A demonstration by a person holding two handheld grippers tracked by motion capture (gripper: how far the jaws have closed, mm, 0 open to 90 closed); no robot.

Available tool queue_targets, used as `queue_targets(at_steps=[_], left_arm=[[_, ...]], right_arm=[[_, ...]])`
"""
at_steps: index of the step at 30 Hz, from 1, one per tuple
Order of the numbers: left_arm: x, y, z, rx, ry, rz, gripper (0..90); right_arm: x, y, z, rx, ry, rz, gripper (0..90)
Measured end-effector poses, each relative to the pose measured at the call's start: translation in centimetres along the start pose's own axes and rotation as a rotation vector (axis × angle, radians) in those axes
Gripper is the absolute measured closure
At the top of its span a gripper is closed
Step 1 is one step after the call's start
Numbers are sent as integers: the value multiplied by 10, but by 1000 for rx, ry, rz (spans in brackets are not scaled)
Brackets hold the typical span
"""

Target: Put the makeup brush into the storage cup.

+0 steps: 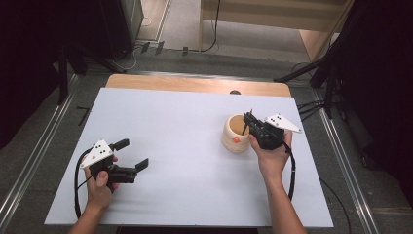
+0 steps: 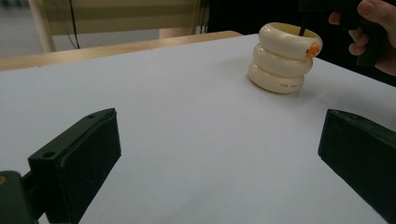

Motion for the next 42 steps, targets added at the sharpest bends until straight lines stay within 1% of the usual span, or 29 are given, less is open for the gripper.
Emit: queue_targets(at_steps=[4, 6, 8, 10, 13, 14, 15, 16, 17, 18, 19, 20, 22, 25, 26, 28, 29, 30, 31, 32, 33, 34, 35, 36, 37, 39, 40, 41, 42], left_arm=[[1, 1, -1, 3, 0, 3, 0], [1, 1, -1, 4, -1, 3, 0], [1, 1, -1, 3, -1, 3, 0], [1, 1, -1, 3, -1, 3, 0], [1, 1, -1, 2, -2, 4, 0], [1, 1, -1, 1, -2, 4, 0], [1, 1, -1, 1, -3, 4, 0], [1, 0, -1, -1, -1, 3, 0], [1, 0, -1, -1, -1, 3, 0], [1, 0, -1, -1, -1, 3, 0], [1, 0, -1, -2, -1, 3, 0], [1, 0, -1, -2, -1, 4, 0], [2, 0, -1, 1, -1, 7, 0], [3, 2, -1, 0, -1, 14, 0], [3, 2, -1, 0, -1, 14, 0], [4, 3, -1, 1, 3, 20, 0], [4, 3, -1, 1, 3, 20, 0], [4, 3, -1, 2, 2, 21, 0], [4, 3, -1, 5, 5, 24, 0], [4, 4, -1, 6, 7, 26, 0], [4, 4, -1, 6, 5, 25, 0], [3, 6, -1, 9, 2, 24, 0], [3, 7, -1, 10, 1, 25, 0], [3, 7, -1, 10, 1, 25, 0], [3, 9, -2, 13, 4, 27, 0], [3, 11, -2, 15, 8, 32, 0], [3, 12, -2, 18, 6, 37, 0], [3, 12, -2, 18, 6, 37, 0], [2, 13, -2, 21, 6, 37, 0]], right_arm=[[-4, -2, 1, -4, 4, -16, 845], [-8, -4, 1, -8, 8, -32, 844], [-9, -4, 2, -10, 14, -35, 843], [-11, -5, 2, -9, 3, -26, 843], [-14, -6, 4, -13, 1, -35, 841], [-14, -5, 4, -6, -13, -32, 824], [-14, -5, 4, -6, -13, -32, 824], [-11, -3, 5, 0, -25, -11, 715], [-9, -2, 4, 4, -32, 4, 665], [-9, -2, 4, 4, -32, 4, 665], [-5, 0, 5, -6, -20, 25, 541], [-3, 1, 6, -23, -8, 34, 490], [-2, 4, 8, -44, 6, 30, 421], [-3, 10, 8, -51, 16, 12, 265], [-3, 10, 8, -51, 16, 12, 265], [-4, 14, 8, -60, 20, 8, 139], [-4, 14, 8, -60, 20, 8, 139], [-4, 16, 7, -51, 17, 12, 125], [-5, 18, 7, -48, 20, 11, 45], [-6, 22, 6, -43, 41, 11, 0], [-6, 22, 6, -43, 41, 11, 0], [-7, 28, 5, -31, 51, 26, 0], [-8, 30, 5, -32, 52, 29, 0], [-8, 30, 5, -32, 52, 29, 0], [-12, 35, 6, -23, 61, 24, 0], [-14, 36, 6, -25, 64, 22, 0], [-17, 42, 7, -15, 70, 29, 0], [-17, 42, 7, -15, 70, 29, 0], [-20, 46, 8, -12, 66, 32, 0]])
Point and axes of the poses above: each handheld gripper's, and its own axes: y roughly backward along the jaws, x roughly out of its top, z roughly to its right, the point moved 10 cm from there along -y, roughly forward along the jaws, and after that the axes turned 1 degree about -x, right-handed, at the moved point
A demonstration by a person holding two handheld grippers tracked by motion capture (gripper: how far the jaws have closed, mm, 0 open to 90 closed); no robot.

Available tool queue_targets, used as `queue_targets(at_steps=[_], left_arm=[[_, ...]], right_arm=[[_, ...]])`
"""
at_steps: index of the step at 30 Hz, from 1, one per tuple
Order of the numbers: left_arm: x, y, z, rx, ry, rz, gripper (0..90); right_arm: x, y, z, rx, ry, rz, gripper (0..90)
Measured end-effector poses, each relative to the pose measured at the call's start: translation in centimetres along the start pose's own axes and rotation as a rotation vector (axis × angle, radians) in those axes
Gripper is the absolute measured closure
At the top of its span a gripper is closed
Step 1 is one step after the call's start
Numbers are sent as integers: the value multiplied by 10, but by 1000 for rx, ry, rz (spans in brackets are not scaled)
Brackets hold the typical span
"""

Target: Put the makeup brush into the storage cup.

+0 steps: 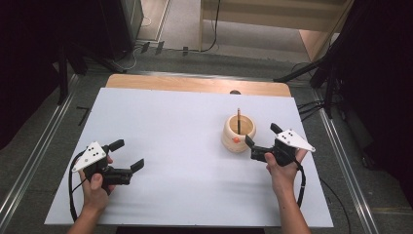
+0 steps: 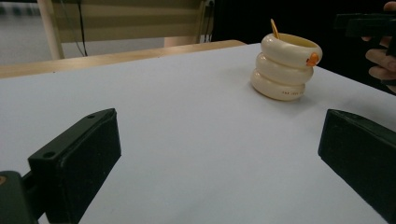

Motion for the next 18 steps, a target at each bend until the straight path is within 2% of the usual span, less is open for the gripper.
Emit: queue_targets(at_steps=[4, 8, 18], left_arm=[[-1, 2, 0, 5, -11, 0, 0], [0, 3, -1, 9, -3, 7, 0], [-1, 4, -2, 13, 2, 15, 0]], right_arm=[[-5, 7, 5, -15, -9, -2, 0], [-8, 12, 8, -14, -19, -2, 0], [-23, 27, 11, -7, -9, -20, 0]])
Point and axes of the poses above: each handheld gripper's, and its own axes: y roughly backward along the jaws, x roughly out of its top, z roughly to its right, the point moved 10 cm from there along -y, roughly forward along the jaws, and after that the axes turned 1 degree about -x, right-handed, at the moved point
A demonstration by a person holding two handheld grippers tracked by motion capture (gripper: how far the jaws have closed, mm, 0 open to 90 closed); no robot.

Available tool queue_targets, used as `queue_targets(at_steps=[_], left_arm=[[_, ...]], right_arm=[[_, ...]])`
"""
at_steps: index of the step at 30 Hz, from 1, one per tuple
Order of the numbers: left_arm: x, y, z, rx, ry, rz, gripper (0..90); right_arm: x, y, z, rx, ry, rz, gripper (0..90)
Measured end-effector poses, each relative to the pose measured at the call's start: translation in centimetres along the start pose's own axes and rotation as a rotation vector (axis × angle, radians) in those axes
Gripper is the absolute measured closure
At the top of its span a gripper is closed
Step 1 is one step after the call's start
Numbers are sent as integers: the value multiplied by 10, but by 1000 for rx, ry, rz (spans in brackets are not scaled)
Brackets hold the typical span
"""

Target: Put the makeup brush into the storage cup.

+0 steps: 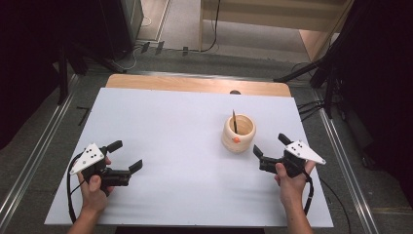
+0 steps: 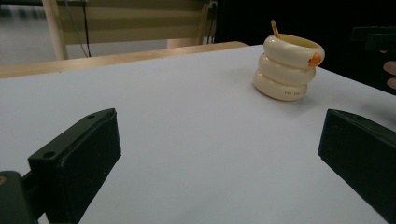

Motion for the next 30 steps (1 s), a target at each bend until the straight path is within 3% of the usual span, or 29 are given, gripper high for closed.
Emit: queue_targets(at_steps=[25, 30], left_arm=[[-6, 18, -10, 48, 3, 14, 0], [-8, 24, -12, 55, 19, 25, 0]], right_arm=[[-28, 40, 8, 2, 28, -30, 0], [-31, 46, 7, 3, 31, -33, 0]])
Point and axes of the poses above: each handheld gripper's, and its own axes: y roughly backward along the jaws, x roughly out of its top, z roughly to its right, the point moved 10 cm from there along -y, roughly forward along the jaws, and after that the axes turned 1 degree about -x, right-handed, at the moved point
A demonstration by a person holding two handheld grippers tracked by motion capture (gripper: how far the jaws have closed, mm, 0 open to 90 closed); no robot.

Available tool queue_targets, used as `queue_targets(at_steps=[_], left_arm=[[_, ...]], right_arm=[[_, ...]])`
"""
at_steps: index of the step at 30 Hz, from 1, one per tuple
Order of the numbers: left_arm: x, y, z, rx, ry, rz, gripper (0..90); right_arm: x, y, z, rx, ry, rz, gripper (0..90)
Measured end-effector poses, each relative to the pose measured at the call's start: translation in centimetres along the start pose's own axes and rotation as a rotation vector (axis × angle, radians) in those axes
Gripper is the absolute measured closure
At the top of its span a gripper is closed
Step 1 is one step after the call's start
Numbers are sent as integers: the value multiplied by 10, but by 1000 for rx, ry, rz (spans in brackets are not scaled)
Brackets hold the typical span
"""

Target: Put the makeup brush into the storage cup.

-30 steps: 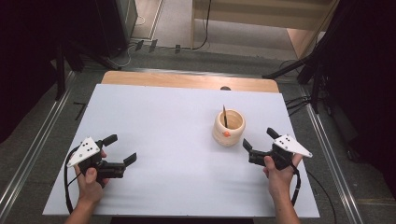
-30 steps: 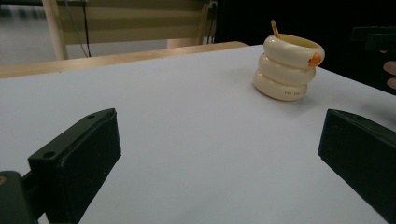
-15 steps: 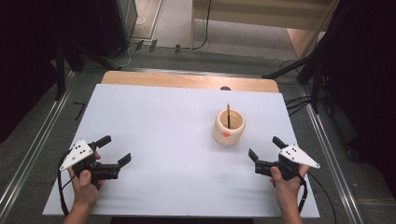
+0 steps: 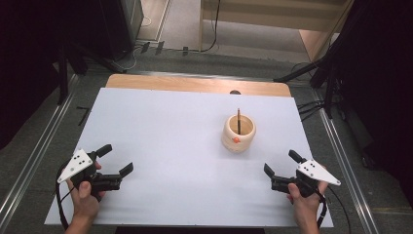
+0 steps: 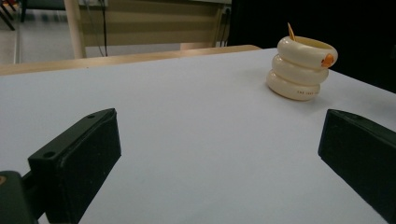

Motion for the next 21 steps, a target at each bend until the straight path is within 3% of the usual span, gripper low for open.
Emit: queue_targets(at_steps=[12, 21], left_arm=[[-8, 12, -3, 24, -12, -12, 0], [-10, 19, -2, 20, 0, -4, 0]], right_arm=[[-10, 12, 4, -3, -6, -7, 0], [-16, 19, 8, -10, -10, -12, 0]])
Point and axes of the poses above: each handheld gripper's, and its own axes: y roughly backward along the jaws, x roughly out of its top, z roughly to its right, the point moved 10 cm from there along -y, roughly forward along the jaws, and after that the axes turned 1 degree about -x, right-handed, at the moved point
